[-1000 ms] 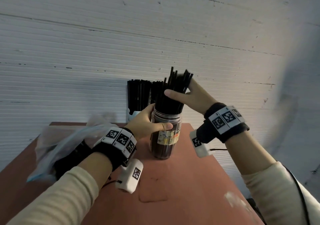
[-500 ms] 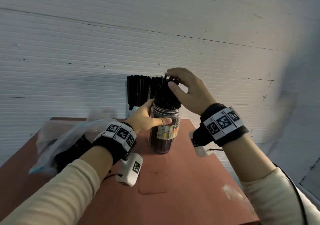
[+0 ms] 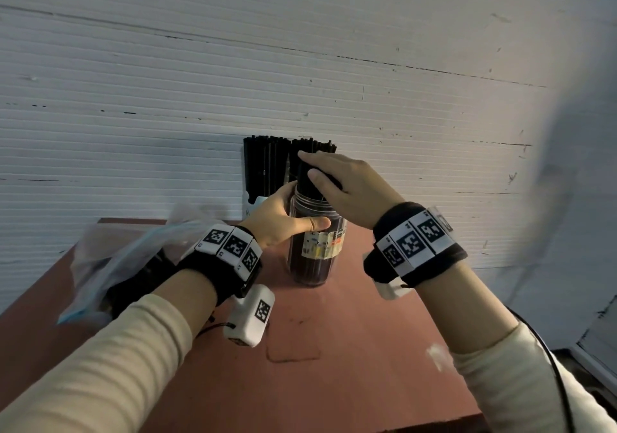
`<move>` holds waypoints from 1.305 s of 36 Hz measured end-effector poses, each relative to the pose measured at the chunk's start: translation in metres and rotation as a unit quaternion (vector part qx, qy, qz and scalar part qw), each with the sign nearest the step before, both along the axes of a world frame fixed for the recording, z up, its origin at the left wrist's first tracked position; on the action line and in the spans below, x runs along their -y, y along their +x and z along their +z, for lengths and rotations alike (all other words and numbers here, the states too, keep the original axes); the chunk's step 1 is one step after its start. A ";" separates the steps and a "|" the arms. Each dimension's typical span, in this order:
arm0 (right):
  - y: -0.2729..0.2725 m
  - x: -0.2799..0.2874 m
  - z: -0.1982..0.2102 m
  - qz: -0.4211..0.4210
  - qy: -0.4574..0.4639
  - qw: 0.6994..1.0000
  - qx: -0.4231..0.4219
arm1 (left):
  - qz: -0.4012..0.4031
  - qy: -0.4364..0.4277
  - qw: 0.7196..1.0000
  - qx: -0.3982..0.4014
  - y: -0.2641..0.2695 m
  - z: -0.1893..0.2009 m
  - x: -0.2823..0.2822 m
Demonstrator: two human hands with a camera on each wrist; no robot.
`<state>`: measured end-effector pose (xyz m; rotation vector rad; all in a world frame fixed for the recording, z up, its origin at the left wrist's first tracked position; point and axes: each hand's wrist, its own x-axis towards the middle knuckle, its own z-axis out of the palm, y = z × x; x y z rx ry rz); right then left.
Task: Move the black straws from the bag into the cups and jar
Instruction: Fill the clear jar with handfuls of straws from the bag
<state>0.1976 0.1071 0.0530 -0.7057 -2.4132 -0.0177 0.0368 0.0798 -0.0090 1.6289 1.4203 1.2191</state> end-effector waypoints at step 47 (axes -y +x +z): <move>-0.162 0.099 -0.077 0.035 -0.153 0.946 0.284 | 0.082 -0.079 0.963 -0.243 -0.154 -0.004 0.164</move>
